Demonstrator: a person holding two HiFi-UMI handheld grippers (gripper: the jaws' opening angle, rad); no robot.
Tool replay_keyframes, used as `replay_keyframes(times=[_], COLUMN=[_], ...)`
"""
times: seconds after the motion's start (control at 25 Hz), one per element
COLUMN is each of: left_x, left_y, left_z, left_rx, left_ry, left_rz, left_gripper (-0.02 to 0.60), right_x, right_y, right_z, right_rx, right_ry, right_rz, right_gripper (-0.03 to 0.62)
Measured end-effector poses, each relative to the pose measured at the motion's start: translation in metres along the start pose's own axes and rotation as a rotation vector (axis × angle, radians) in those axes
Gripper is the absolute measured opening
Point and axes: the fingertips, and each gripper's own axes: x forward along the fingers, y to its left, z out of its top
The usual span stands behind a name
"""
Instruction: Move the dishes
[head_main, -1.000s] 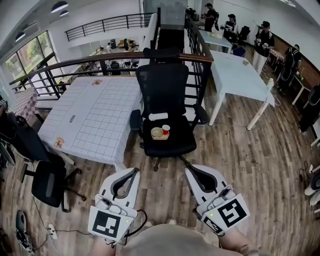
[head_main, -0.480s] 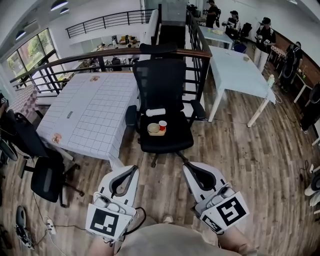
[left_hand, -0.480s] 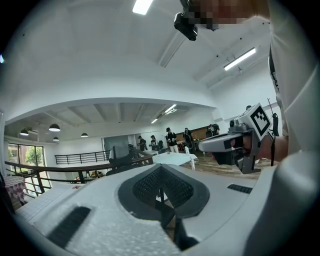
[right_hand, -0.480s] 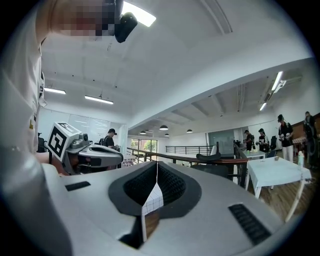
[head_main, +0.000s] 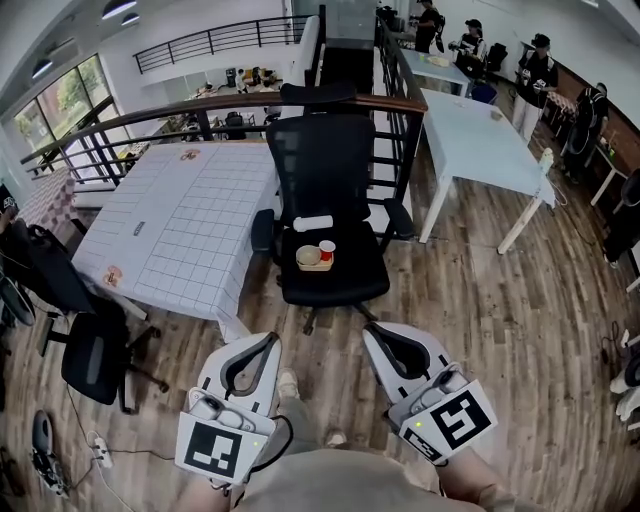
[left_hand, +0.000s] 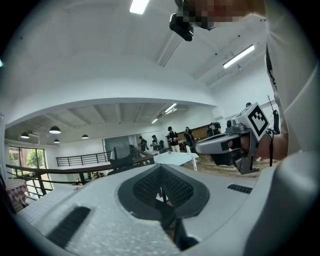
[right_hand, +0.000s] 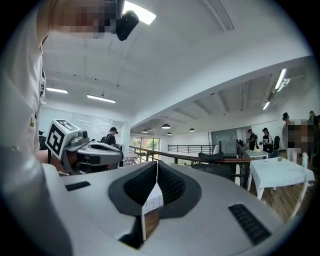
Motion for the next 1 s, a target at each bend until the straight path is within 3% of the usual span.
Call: replay_keyframes(times=[0.36,0.6,0.84,1.0], left_x=[0.039,0.091,0.143,0.180], left_y=[0.058,0.121,0.185,0.231], left_z=[-0.031,-0.052,-0.038,-0.051], left_rx=[-0.025,-0.070,-0.076,-0.044], left_ry=[-0.006,-0.019,-0.020,-0.027], left_rz=[0.005,-0.017,-0.030,-0.071], left_gripper=[0.014,0.014,0.014,0.014], right_x=[0.074,0.150,0.217,0.272], right_y=[-0.012,-0.035,-0.071,-0.092], right_z=[-0.017,-0.024,0.003,-0.007], right_rx=[-0.026,-0.057,-0.070,-0.061], right_ry=[0.032,0.052,0.073,0.069], right_rz=[0.020,0.031,0.007,-0.022], right_gripper=[0.023,0.023,0.023,0.023])
